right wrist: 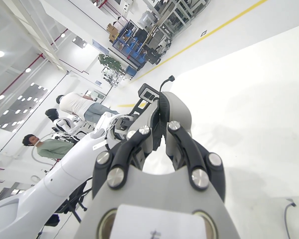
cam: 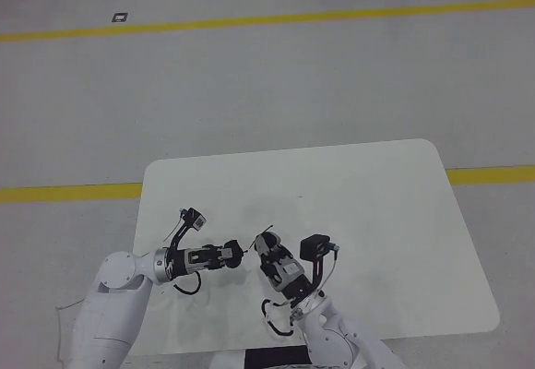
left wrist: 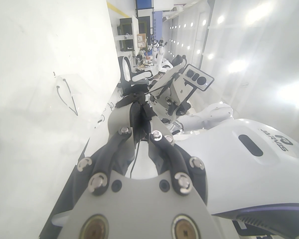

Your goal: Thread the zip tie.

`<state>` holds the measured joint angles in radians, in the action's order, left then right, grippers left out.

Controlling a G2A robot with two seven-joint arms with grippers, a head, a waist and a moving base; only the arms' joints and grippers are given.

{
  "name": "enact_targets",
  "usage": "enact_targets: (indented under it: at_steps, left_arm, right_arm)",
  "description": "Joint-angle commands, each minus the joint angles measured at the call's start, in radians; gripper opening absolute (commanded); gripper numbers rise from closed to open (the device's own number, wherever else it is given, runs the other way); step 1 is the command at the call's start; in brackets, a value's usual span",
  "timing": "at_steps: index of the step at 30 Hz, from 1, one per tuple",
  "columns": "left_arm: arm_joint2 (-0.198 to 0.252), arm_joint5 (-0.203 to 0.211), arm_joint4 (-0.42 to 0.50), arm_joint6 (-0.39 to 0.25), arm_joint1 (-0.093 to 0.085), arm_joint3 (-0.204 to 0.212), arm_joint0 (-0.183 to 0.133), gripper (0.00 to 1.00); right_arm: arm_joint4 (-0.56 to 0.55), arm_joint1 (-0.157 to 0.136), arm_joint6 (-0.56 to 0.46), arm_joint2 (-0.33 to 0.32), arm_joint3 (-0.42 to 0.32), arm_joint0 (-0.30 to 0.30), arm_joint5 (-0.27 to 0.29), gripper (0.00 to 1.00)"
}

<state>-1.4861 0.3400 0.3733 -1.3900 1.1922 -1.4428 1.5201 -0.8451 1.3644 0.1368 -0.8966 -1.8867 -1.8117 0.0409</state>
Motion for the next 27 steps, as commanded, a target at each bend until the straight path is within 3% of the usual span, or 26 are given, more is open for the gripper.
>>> enact_targets:
  at_steps: [1, 27]
  left_arm:
    - [0.0, 0.0, 0.0, 0.0, 0.0, 0.0, 0.0, 0.0]
    - [0.0, 0.0, 0.0, 0.0, 0.0, 0.0, 0.0, 0.0]
  right_arm:
    - [-0.001, -0.002, -0.001, 0.003, 0.0, 0.001, -0.002, 0.0]
    - [-0.007, -0.015, 0.004, 0.037, 0.021, 0.024, -0.059, 0.0]
